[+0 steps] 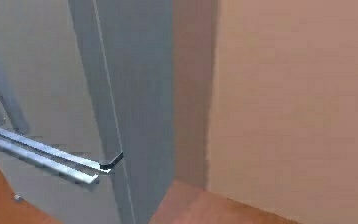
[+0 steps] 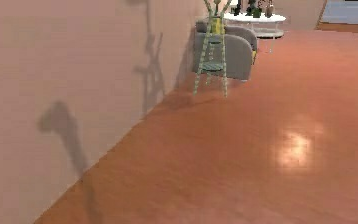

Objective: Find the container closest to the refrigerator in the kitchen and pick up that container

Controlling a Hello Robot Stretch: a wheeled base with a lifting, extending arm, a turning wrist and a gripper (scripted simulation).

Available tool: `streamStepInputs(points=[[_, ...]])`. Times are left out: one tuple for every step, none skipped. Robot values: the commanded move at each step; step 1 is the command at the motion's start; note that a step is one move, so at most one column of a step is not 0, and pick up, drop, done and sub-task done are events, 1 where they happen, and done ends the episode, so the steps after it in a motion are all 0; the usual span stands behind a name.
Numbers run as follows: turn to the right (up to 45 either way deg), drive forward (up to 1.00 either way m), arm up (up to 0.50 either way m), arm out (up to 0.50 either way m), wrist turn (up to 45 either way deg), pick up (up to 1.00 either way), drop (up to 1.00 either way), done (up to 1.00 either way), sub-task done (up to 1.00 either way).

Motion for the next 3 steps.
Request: streamStepInputs(points=[[-45.0, 0.00, 0.00, 0.00, 0.0, 0.00, 0.00, 0.00, 0.00], [-45.0, 0.00, 0.00, 0.00, 0.0, 0.00, 0.00, 0.00, 0.00], [-6.0, 0.00, 0.00, 0.00, 0.0, 0.00, 0.00, 0.00, 0.00]])
